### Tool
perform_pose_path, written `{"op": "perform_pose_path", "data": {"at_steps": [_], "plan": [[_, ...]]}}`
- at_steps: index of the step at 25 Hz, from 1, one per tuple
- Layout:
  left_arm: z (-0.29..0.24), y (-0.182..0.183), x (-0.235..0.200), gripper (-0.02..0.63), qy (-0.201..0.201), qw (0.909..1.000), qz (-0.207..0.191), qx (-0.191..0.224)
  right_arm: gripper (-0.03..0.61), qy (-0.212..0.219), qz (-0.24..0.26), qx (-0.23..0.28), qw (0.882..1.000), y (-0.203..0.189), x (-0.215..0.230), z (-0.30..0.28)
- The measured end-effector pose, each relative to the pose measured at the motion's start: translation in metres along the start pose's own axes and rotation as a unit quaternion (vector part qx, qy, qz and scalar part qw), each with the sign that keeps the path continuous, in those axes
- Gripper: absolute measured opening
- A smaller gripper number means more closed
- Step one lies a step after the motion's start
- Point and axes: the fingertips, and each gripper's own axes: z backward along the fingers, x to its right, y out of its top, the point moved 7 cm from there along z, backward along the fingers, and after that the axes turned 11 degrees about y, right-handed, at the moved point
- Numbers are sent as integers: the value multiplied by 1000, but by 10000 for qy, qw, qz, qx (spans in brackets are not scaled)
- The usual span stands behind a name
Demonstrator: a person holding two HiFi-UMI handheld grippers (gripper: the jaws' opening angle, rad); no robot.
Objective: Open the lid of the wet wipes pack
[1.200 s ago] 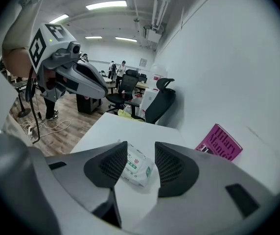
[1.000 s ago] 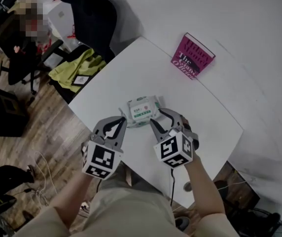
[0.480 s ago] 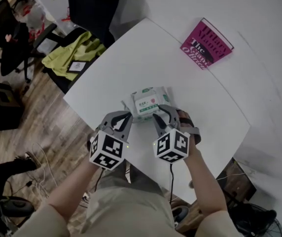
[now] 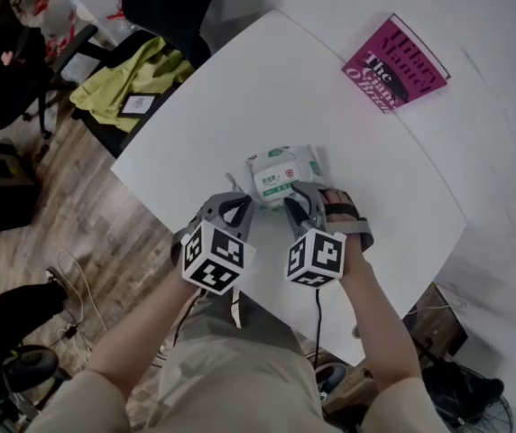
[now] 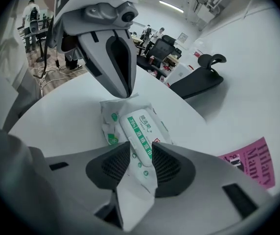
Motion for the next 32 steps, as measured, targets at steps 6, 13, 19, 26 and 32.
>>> {"op": "perform_pose_path", "data": {"at_steps": [6, 13, 19, 26, 32], "plan": [[-12, -14, 5, 21, -33, 9993, 60, -372, 143, 45, 610, -151, 9980, 1, -6, -6], [-22, -20, 6, 21, -11, 9989, 81, -465, 77, -30, 813, -171, 9965, 0, -14, -12], [-23, -18, 12, 21, 89, 9964, -615, -583, 51, 71, 442, -10, 9990, 1, -9, -7], [-23, -19, 9, 21, 28, 9977, -375, -559, 43, -39, 193, 230, 9995, 4, -3, 6], [-22, -20, 8, 21, -174, 9966, -362, -715, 40, -575, -477, 931, 9929, 17, 27, 30]]}}
